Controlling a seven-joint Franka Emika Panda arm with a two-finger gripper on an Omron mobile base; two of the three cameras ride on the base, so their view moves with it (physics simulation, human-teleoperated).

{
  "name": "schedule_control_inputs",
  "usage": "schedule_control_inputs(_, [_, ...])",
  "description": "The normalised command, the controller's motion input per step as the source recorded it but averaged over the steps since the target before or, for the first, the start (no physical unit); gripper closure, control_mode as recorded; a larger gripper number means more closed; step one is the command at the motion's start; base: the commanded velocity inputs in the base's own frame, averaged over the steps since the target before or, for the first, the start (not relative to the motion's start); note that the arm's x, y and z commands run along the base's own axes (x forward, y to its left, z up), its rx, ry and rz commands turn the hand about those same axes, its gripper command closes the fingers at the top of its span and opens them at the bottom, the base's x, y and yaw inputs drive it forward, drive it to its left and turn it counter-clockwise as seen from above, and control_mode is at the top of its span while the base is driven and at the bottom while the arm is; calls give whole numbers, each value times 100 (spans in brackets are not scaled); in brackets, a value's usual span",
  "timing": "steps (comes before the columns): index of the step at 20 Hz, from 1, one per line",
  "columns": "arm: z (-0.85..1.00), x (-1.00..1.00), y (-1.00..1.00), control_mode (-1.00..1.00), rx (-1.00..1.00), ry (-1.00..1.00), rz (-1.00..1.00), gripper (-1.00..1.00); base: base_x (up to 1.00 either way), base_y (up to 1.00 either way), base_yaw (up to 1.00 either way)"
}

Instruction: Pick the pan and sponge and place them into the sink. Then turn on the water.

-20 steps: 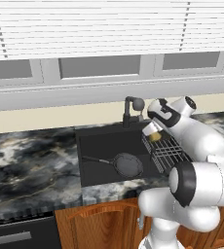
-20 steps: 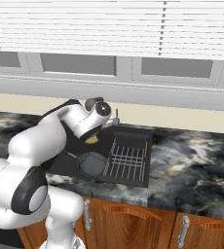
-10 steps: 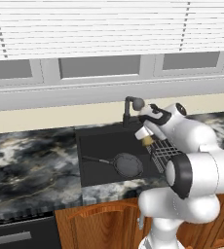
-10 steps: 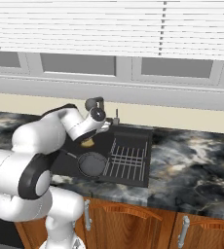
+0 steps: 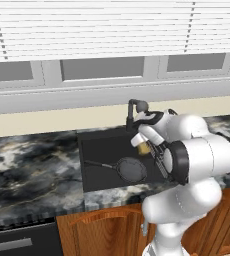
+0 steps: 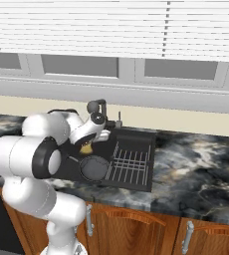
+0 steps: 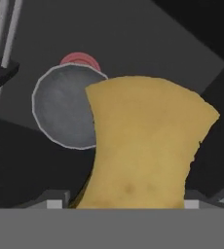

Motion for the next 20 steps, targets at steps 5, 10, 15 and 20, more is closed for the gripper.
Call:
schedule_control_inputs(5, [-33,7,6,-100,0,9,-1,100,0,0,0])
schedule_control_inputs(10, [-35,13,0,-100,0,4,0,100,0,0,0])
schedule_control_inputs(15, [-32,15,8,-100,0,0,1,100,0,0,0])
schedule_control_inputs(20, [-31,14,17,-100,-1,-1,2,100,0,0,0])
